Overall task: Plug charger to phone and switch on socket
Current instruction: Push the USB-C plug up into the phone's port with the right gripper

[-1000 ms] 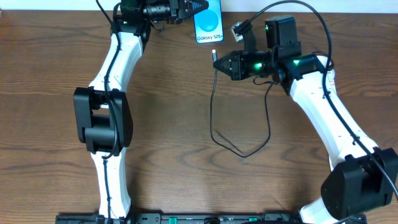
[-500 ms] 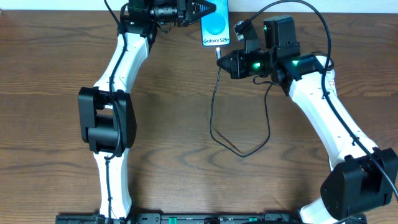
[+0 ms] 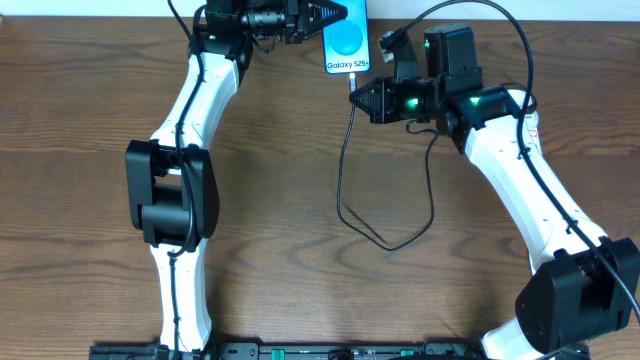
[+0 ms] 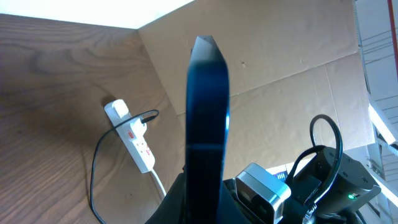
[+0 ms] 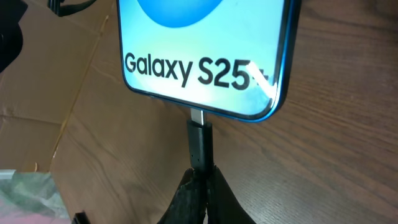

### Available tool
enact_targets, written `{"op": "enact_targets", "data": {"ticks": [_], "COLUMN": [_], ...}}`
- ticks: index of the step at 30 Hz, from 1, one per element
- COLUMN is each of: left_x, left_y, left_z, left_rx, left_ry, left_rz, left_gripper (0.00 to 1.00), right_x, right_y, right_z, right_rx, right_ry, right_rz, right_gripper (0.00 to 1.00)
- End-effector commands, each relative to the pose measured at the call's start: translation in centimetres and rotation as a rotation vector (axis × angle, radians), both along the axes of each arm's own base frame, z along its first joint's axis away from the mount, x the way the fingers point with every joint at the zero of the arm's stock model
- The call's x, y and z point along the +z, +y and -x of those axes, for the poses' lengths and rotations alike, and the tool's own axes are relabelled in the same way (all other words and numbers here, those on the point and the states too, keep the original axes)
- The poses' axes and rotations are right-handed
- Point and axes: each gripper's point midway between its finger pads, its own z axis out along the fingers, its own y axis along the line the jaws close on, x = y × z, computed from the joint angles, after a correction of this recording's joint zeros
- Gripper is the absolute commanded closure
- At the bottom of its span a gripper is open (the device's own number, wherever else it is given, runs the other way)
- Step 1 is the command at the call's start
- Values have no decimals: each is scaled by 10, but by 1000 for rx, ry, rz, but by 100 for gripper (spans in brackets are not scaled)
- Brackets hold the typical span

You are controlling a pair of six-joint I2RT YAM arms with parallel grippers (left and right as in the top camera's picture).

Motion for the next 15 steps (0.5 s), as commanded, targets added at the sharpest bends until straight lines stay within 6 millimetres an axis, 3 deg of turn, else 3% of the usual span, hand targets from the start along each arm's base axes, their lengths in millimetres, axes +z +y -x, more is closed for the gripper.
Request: {"op": "enact_targets", "data": {"ticks": [1,15], "left_x": [19,19], "left_y": [2,2], "left_z": [10,10], "left_rx": [-32,-36], "left_ry": [-30,-12], "left_rz": [11,12], "left_gripper": [93,93], "right_x": [8,9], "right_y": [5,12], "right_z": [-1,2], "right_rx": [-11,-2], "right_ry": [2,12], "right_rz": [-22,-33], "right_gripper": [99,99]}}
